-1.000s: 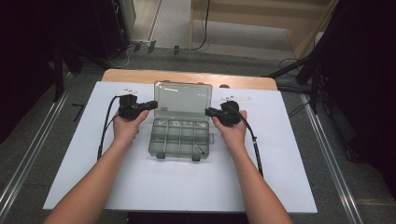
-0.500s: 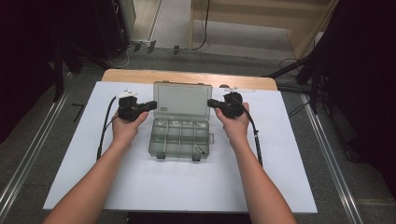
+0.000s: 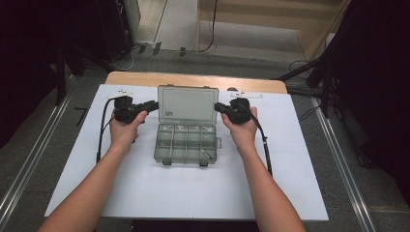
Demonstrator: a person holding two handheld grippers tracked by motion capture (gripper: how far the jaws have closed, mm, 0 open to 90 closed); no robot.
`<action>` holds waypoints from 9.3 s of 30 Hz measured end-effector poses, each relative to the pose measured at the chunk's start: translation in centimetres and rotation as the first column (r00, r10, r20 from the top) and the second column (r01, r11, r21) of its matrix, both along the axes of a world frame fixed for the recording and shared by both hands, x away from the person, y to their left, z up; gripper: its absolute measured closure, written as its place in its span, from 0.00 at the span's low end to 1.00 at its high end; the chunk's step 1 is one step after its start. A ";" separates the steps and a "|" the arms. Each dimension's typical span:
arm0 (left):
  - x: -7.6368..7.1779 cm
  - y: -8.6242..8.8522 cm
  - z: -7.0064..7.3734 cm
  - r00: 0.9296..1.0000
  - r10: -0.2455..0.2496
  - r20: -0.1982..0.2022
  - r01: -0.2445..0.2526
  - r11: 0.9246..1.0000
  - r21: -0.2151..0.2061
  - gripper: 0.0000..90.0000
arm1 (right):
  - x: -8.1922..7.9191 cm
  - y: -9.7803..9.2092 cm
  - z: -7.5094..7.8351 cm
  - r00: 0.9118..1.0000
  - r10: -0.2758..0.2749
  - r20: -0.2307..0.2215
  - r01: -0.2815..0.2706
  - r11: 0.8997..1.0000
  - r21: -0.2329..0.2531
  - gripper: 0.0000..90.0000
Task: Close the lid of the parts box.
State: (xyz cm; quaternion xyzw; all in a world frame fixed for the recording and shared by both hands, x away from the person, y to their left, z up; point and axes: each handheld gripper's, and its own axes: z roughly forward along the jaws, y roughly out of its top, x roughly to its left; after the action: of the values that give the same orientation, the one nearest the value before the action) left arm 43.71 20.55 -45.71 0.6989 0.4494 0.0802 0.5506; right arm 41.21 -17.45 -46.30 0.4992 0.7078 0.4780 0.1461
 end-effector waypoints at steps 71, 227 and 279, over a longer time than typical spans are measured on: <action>1.7 -1.9 2.9 0.986 -0.163 -0.030 0.159 0.982 -0.104 1.00 | -4.5 -3.9 -1.1 0.999 -0.004 0.034 0.005 1.000 -0.028 0.92; -15.5 -0.9 -4.6 0.979 -0.166 0.122 0.153 0.982 0.109 1.00 | -17.7 1.1 -3.4 0.972 0.117 0.202 -0.112 0.993 -0.036 0.48; -15.4 -0.8 -4.6 0.980 -0.164 0.111 0.153 0.983 0.098 1.00 | -22.4 -12.0 -3.8 0.977 -0.120 0.177 0.136 0.988 -0.078 0.00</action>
State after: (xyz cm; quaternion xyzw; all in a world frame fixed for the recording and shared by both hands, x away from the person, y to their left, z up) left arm 28.30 19.71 -50.27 0.7504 0.3546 0.0974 0.5492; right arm 18.82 -29.45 -50.13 0.4937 0.6797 0.4764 0.2593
